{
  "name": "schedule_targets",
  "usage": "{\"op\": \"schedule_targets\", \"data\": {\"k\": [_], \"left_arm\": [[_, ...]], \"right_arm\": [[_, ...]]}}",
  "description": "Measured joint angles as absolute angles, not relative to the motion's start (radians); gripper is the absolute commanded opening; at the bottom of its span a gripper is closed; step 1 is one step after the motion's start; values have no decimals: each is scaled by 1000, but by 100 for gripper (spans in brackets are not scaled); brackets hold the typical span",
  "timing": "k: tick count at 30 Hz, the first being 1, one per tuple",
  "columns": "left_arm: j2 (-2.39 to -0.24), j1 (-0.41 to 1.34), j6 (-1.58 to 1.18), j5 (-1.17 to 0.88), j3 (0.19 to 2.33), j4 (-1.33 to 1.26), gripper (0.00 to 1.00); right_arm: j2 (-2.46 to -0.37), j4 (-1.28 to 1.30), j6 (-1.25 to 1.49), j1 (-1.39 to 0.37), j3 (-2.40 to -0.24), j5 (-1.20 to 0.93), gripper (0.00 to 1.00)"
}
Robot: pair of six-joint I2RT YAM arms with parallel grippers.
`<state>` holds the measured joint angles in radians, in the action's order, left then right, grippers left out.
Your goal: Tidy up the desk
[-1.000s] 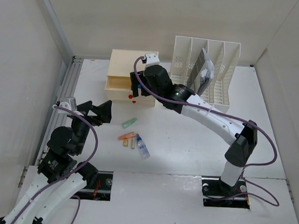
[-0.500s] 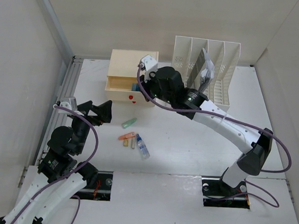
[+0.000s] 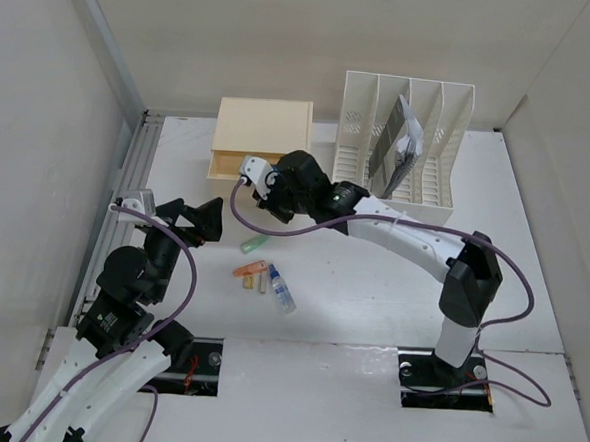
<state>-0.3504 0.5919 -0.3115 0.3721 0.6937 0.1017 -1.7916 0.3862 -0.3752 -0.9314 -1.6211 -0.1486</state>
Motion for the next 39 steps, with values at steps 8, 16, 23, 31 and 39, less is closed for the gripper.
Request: {"op": "schedule_targets", "data": {"k": [8,16,23,31,39], "left_arm": [[-350,592,-311,373,694,102,95],[-350,591,-311,379,693,102,95],[-350,587,-311,395,693,103,95],[-350,587,-311,393,693,103,95],[-350,587,-311,393,693,102,95]], "right_arm": [[-1866,328,-379,-946,-1623,165,0],[-1902,267,-403,-997,-1624,354,0],[-1961,226,-428,-995,-1680,432,0],[-2047,175,-469,-976,-1785,487,0],[-2097,156,-485,-960,-1836,503,0]]}}
